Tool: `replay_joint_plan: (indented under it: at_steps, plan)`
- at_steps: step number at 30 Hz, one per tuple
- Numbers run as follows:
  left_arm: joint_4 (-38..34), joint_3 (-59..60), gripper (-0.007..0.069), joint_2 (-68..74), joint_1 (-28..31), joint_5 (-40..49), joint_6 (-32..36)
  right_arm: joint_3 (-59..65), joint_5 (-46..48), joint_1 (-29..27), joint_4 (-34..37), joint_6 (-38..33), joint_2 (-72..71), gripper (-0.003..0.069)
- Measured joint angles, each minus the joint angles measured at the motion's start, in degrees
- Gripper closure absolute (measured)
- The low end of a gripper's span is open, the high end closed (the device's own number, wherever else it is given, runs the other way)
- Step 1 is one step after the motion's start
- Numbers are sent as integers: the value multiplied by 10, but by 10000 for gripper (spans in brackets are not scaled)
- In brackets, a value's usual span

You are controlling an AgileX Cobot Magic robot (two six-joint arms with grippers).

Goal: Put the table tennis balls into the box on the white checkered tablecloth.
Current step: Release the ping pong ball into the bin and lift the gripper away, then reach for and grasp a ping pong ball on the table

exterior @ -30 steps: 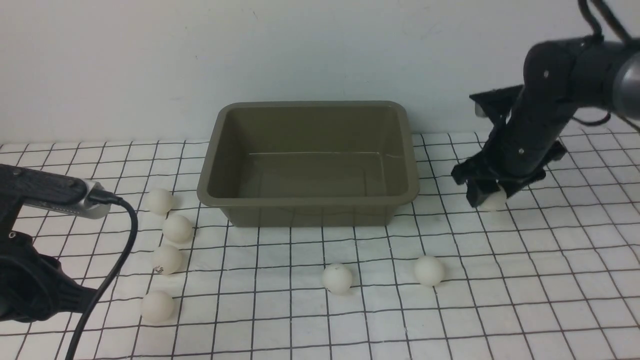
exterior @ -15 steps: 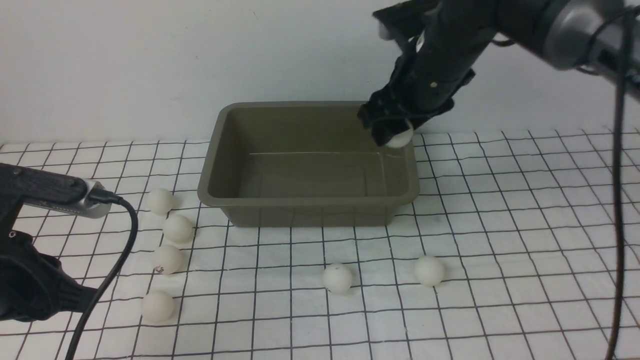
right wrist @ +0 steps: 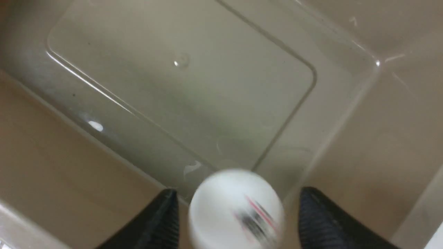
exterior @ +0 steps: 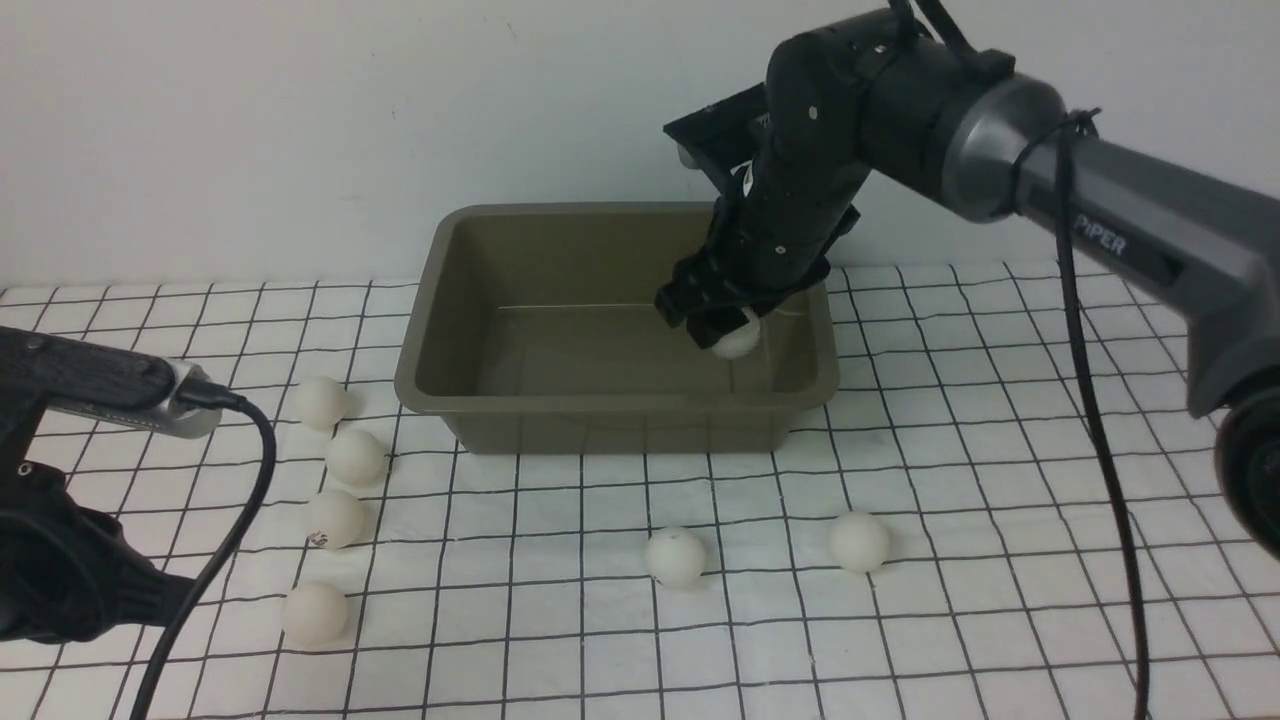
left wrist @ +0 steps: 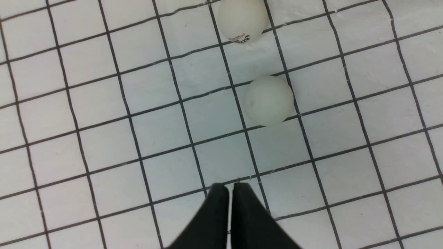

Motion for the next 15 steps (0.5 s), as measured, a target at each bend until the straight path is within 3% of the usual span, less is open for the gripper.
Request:
replay_joint_plan:
  at_steps: [5, 15]
  plan:
    - [0, 0, 628, 0, 0, 1, 0, -9, 35, 0, -17, -1, -4, 174]
    - [0, 0, 628, 0, 0, 2, 0, 26, 60, -8, -67, 23, -116, 169]
